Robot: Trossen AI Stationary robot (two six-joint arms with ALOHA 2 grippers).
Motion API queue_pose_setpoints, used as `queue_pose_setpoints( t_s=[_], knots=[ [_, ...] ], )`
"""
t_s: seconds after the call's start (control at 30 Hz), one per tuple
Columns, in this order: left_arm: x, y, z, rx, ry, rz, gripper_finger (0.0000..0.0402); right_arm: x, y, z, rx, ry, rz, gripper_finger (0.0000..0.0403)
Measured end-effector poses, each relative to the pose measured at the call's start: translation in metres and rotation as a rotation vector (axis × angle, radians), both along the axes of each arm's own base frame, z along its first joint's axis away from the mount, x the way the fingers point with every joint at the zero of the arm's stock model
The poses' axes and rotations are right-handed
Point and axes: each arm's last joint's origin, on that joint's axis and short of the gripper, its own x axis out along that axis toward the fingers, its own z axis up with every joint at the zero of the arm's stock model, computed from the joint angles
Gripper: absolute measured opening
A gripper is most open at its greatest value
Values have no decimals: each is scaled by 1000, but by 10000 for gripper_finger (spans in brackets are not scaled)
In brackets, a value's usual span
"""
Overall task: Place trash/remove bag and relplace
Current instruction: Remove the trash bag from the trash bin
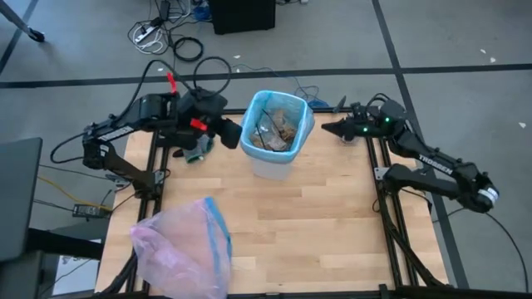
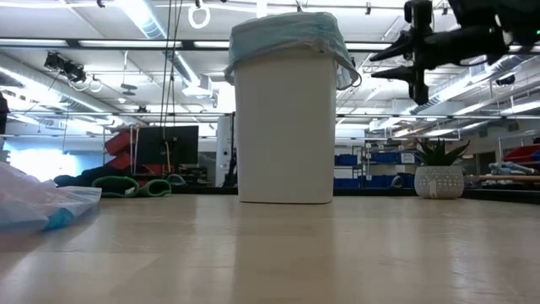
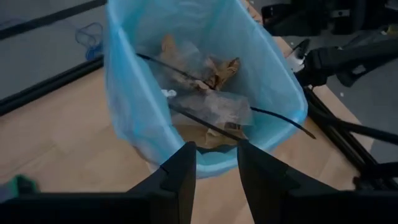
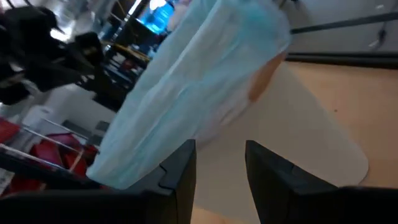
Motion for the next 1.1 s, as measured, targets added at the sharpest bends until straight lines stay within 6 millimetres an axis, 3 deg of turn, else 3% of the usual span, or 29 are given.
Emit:
queue_pose_setpoints(
  t_s=[0.2,0.4,0.57,0.9,1.1],
  knots=[
    [-4,13,-1,-52,7,22,126,-10,-29,-4,2,-41,12,137],
    [-8,28,-3,-50,27,57,126,1,-57,-19,89,-74,129,137],
    [-10,41,-5,-69,27,52,126,8,-66,-19,115,-148,200,138],
    [4,74,-54,-166,36,16,126,13,-74,-25,149,-148,201,121],
    [2,87,-69,-190,50,42,126,15,-78,-31,161,-136,198,118]
  ],
)
